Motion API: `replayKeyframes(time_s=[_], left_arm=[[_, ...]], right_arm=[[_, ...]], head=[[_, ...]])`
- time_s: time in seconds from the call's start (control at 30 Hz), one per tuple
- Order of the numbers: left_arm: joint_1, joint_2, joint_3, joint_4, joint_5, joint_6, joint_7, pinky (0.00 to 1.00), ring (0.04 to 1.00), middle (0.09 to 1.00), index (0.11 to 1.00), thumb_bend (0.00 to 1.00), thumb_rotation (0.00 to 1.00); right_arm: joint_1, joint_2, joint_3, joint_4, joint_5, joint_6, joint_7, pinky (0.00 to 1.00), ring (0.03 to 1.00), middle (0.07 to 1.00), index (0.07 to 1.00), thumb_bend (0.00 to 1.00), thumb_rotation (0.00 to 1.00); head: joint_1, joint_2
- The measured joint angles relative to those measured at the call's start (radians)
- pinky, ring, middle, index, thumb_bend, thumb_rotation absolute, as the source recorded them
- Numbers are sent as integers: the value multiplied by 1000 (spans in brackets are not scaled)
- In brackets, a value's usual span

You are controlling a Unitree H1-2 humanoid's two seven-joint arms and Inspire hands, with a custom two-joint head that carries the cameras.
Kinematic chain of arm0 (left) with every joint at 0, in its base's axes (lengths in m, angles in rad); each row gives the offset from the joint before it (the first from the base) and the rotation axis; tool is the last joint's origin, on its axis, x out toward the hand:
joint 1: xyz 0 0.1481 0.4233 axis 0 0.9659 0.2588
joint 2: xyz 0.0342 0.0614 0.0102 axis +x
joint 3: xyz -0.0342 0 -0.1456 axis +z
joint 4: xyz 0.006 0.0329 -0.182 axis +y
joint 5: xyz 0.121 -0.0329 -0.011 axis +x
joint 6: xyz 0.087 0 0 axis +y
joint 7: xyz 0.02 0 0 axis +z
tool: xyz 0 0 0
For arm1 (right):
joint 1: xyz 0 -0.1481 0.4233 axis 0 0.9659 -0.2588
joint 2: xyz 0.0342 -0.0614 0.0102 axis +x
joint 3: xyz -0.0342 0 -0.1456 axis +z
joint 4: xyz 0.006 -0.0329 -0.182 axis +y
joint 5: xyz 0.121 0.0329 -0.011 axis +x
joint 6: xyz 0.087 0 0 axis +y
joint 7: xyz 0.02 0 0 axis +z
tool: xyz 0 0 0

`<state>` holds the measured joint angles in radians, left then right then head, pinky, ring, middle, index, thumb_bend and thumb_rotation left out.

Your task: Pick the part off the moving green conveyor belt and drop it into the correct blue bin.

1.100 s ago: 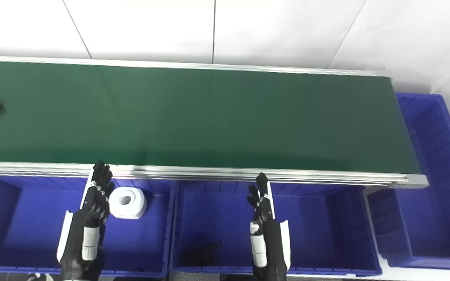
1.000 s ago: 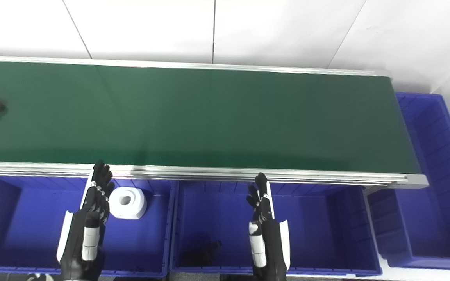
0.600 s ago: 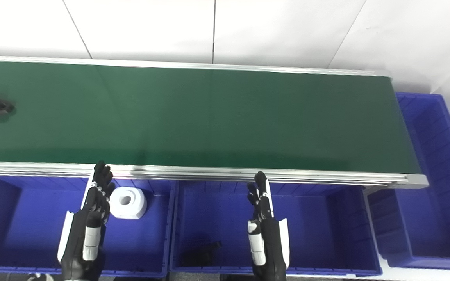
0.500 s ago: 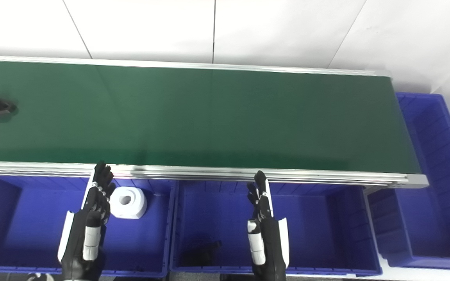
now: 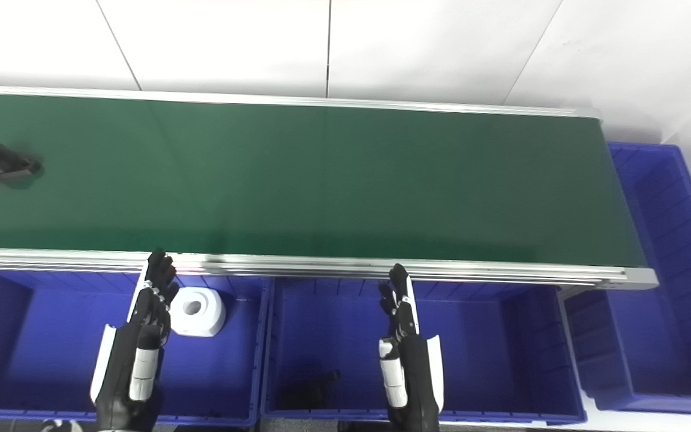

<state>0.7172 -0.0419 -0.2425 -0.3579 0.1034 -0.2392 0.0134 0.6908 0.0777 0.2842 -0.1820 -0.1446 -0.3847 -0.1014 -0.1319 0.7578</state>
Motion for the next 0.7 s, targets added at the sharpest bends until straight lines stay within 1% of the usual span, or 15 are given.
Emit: replayKeyframes(time_s=[0.17,0.43,0.53,0.7], left_arm=[[0,1,0,0,0,0,0,1000,1000,1000,1000,731,966],[0,3,-1,0,0,0,0,1000,1000,1000,1000,709,975],[0,5,-1,0,-1,0,0,1000,1000,1000,1000,732,963],[0,4,-1,0,-1,0,0,1000,1000,1000,1000,731,950]], right_arm=[[-1,-2,0,0,0,0,1,961,948,987,998,773,991],[-1,-2,2,0,2,0,2,965,952,990,999,755,981],[-1,-3,2,0,5,0,2,968,951,990,1000,754,976],[-1,-6,3,0,6,0,6,971,954,992,1000,752,970]], head=[[0,0],[-2,-3],[-2,-2],[0,-2]])
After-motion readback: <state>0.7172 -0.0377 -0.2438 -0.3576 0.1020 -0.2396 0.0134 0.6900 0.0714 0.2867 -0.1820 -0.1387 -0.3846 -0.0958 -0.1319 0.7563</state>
